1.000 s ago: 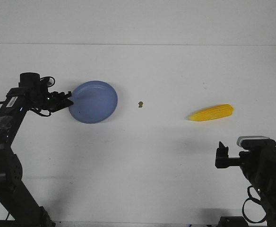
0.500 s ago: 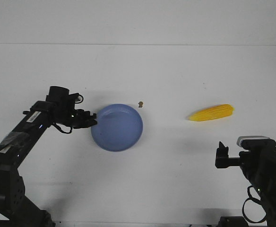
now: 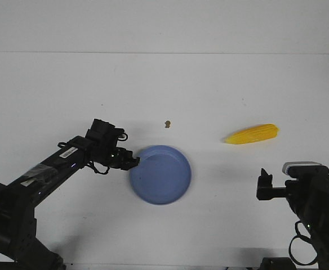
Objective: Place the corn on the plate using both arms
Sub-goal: 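Slide the blue plate with the left gripper toward the table center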
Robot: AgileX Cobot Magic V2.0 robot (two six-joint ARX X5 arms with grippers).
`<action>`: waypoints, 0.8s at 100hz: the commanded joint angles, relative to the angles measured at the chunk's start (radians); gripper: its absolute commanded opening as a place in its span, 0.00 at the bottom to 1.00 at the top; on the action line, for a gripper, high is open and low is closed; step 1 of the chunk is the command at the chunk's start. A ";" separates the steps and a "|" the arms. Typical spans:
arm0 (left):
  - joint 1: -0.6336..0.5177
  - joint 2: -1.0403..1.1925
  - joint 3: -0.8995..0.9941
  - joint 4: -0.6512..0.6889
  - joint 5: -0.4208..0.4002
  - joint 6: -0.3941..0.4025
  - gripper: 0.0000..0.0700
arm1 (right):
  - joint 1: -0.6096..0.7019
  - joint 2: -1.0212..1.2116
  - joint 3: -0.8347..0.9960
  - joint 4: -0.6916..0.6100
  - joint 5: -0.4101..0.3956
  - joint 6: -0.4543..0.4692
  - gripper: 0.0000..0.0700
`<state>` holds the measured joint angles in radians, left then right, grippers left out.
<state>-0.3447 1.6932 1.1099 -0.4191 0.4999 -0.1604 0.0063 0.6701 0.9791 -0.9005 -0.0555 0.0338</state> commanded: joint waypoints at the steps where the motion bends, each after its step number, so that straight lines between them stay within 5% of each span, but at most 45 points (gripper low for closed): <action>1: -0.009 0.027 0.011 0.002 0.004 -0.010 0.01 | 0.001 0.005 0.018 0.010 0.000 0.004 0.94; 28: -0.010 0.040 0.009 -0.002 0.001 -0.010 0.06 | 0.001 0.005 0.018 0.010 0.000 0.004 0.94; 34: -0.010 0.040 0.009 -0.003 0.001 -0.010 0.24 | 0.001 0.005 0.018 0.010 0.000 0.004 0.94; 46: -0.010 0.039 0.009 0.002 0.001 -0.010 0.81 | 0.001 0.005 0.018 0.010 0.000 0.004 0.94; 52: -0.008 0.039 0.009 0.003 0.001 -0.010 0.94 | 0.001 0.005 0.018 0.010 0.000 0.004 0.94; 80: 0.040 -0.054 0.009 0.053 0.001 0.002 0.96 | 0.001 0.005 0.018 0.011 0.001 0.003 0.94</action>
<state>-0.3149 1.6764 1.1114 -0.3836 0.5007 -0.1707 0.0063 0.6701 0.9791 -0.9001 -0.0555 0.0338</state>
